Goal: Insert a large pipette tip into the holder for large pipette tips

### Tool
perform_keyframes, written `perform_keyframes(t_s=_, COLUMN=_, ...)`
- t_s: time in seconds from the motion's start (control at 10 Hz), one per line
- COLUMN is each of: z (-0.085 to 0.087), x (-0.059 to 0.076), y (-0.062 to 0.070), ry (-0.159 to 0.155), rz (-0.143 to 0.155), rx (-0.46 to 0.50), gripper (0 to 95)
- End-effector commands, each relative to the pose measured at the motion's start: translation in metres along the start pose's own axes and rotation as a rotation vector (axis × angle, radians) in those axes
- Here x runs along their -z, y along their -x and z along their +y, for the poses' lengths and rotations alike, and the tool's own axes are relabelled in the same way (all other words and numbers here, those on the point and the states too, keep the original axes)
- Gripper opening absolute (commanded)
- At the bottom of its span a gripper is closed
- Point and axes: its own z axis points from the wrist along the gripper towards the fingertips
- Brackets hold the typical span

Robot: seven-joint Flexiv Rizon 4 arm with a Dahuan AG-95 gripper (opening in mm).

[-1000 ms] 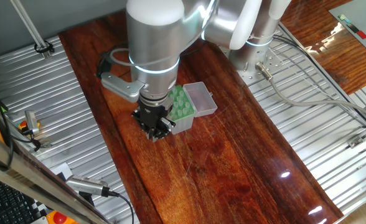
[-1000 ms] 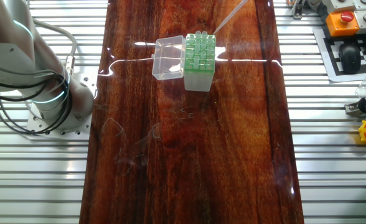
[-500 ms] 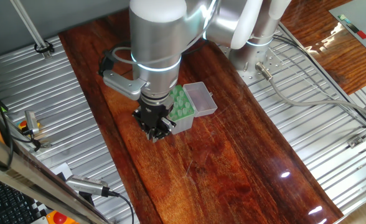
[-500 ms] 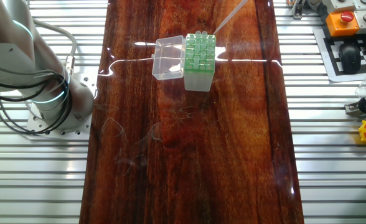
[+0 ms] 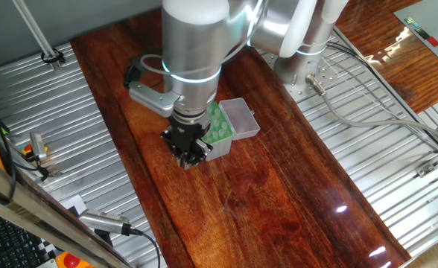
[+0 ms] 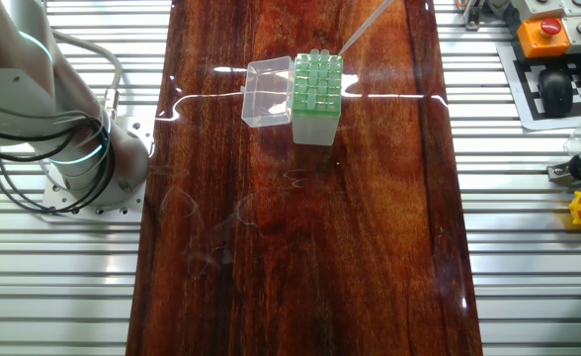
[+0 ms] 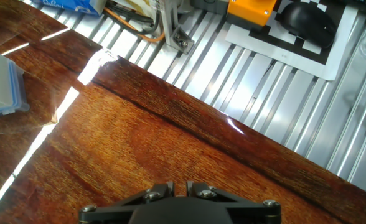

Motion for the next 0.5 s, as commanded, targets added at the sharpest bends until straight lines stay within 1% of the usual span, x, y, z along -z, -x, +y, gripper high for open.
perform_keyframes(t_s=0.1, z=0.0003, x=0.0004, y=-0.0006, ry=-0.003, rz=-0.010, rx=0.001, gripper=0.0)
perform_keyframes(t_s=0.5, z=0.0005, x=0.0003, y=-0.0022, ry=-0.020, rz=-0.034, rx=0.004, gripper=0.0)
